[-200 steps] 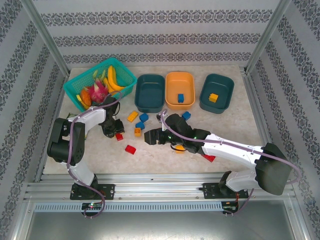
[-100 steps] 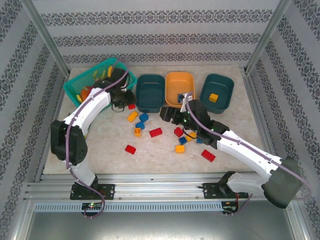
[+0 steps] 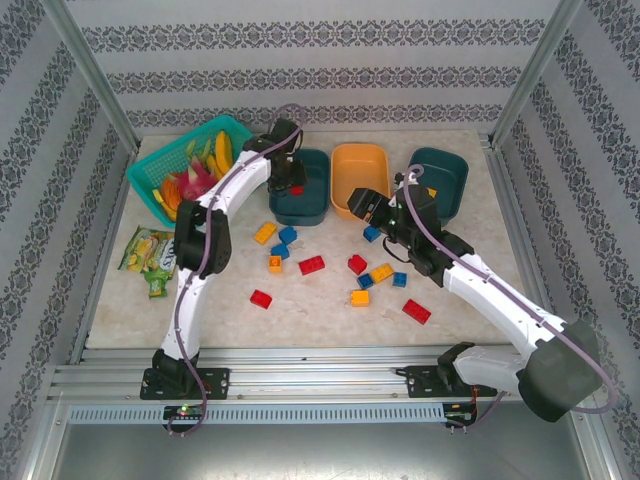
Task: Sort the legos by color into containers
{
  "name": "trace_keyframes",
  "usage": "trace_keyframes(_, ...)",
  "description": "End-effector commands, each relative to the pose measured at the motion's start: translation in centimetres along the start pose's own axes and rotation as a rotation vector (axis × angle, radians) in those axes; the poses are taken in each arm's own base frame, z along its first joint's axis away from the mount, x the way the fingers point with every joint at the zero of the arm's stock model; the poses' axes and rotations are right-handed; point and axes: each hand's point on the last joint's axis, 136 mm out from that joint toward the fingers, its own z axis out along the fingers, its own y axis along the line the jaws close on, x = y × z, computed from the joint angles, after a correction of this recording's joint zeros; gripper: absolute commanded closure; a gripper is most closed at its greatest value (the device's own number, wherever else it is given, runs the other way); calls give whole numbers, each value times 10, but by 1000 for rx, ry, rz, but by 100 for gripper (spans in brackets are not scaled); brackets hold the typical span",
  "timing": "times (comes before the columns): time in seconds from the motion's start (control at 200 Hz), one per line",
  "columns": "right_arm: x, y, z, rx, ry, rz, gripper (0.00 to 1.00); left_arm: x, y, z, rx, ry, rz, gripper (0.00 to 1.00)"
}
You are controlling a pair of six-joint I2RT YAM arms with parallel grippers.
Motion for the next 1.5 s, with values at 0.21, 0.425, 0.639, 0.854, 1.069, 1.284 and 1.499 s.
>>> trace_keyframes(0.21, 5, -21, -17, 63, 18, 47, 25, 10, -4, 30, -2, 55, -5, 58)
trace_keyframes(0.425, 8, -35, -29, 145, 35, 38, 26, 3, -11, 14, 22, 44, 3, 41)
trace_keyframes(0.639, -2, -39, -52, 260, 49, -20, 27, -26, -43, -56, 137, -78, 9, 29)
trace_keyframes(0.854, -17, -29, -73, 304, 37, -48, 28, -48, -68, -160, 255, -232, 26, 26)
trace_keyframes(1.069, -20, -27, -93, 369, 54, -69, 32, -19, -60, -235, 294, -247, 51, 26)
trace_keyframes(1.284, 2, -59, -106, 517, 106, -7, 34, 47, -30, -268, 352, -219, 41, 23)
trace_keyframes(1.499, 32, -100, -95, 609, 213, -14, 35, 135, 11, -263, 405, -130, 6, 19)
